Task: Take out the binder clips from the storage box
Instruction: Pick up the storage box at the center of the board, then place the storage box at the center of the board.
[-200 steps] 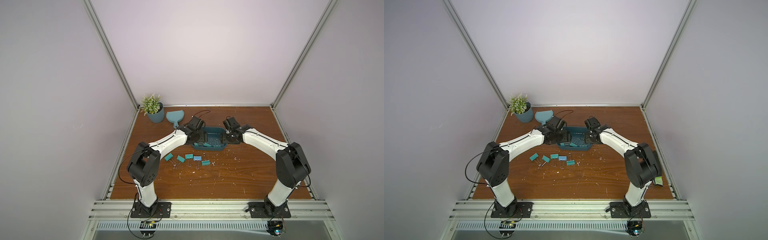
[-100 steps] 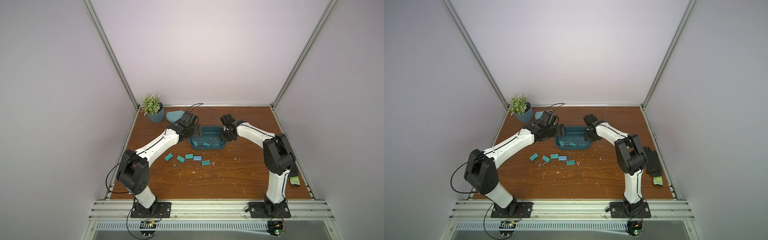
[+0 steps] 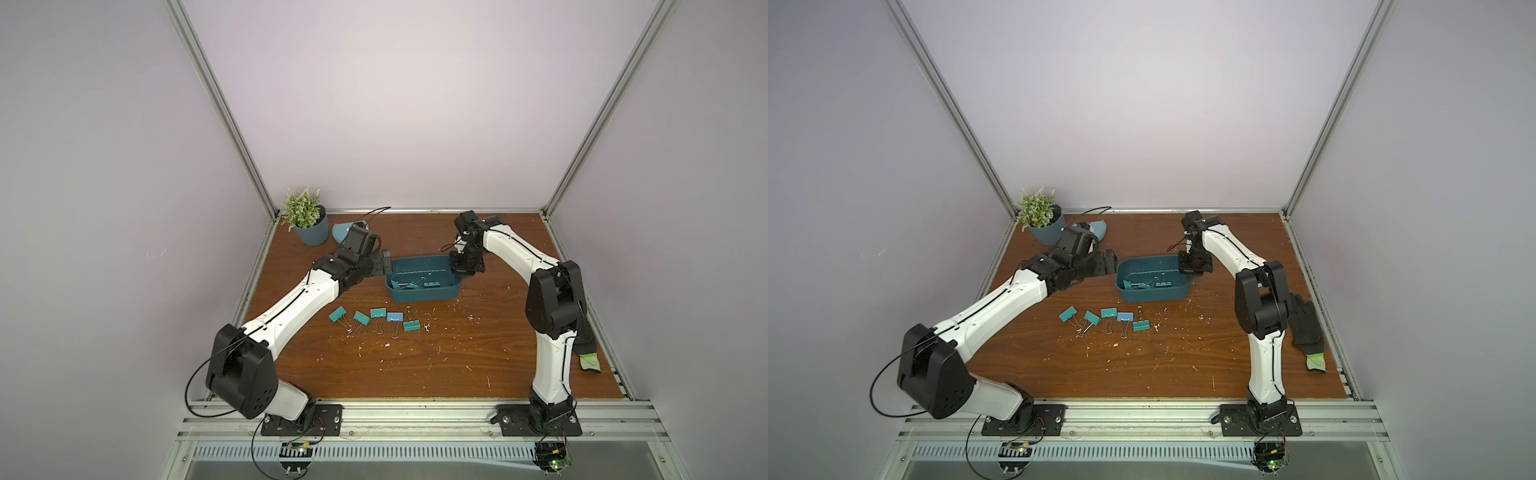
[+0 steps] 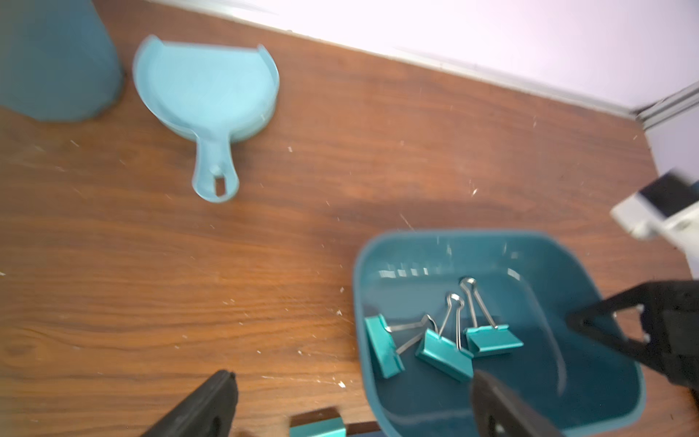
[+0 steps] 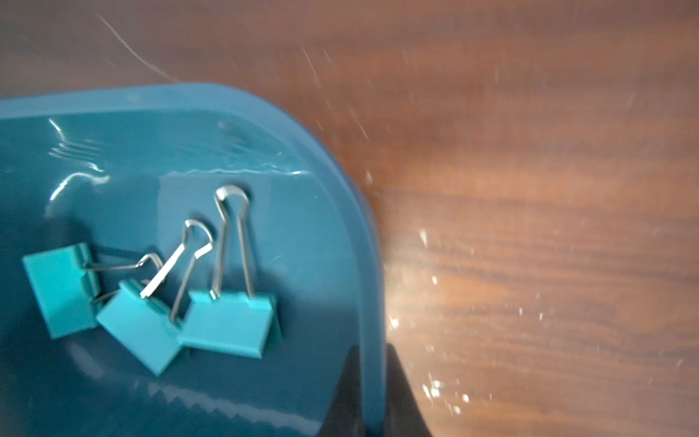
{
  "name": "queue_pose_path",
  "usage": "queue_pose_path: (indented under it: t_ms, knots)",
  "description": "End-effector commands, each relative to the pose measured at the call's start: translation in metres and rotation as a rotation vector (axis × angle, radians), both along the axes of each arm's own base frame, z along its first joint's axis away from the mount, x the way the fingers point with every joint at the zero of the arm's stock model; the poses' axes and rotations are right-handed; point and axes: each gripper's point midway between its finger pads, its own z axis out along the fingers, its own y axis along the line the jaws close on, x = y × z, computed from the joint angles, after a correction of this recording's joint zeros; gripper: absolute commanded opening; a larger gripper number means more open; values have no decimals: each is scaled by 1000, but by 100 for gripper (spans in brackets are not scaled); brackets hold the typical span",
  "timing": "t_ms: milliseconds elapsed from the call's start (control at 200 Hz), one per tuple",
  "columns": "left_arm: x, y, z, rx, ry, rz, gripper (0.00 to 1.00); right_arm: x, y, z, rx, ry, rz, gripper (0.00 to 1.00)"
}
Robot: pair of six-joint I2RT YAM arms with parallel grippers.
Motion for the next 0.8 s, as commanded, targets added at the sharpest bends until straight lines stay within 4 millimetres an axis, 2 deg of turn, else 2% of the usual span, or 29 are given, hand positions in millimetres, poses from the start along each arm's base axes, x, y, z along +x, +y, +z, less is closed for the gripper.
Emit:
queue_pose_path:
  t_ms: [0,75,185,215,300,410,651,791]
  knots:
    - [1,10,19,16,-83,2,100,-50,24,31,189,131,37,0]
    - [-3,13,19,7,-92,-2,100,-51,13,35,155,125,15,0]
    - [-7,10,16,-15,-88,-18,100,-38,-24,38,124,100,-93,0]
    - [-7,9,15,-20,-88,-20,100,-34,-28,40,119,86,-103,0]
    - [-9,10,14,-26,-88,-16,99,-25,-14,48,174,73,-82,0]
    - [-12,12,12,-25,-82,-8,99,-4,-2,50,139,-9,-50,0]
    - [-15,14,10,-38,-63,7,100,38,18,24,94,-202,-27,0]
    - [-16,13,10,-51,-53,10,99,53,22,13,94,-279,-25,0]
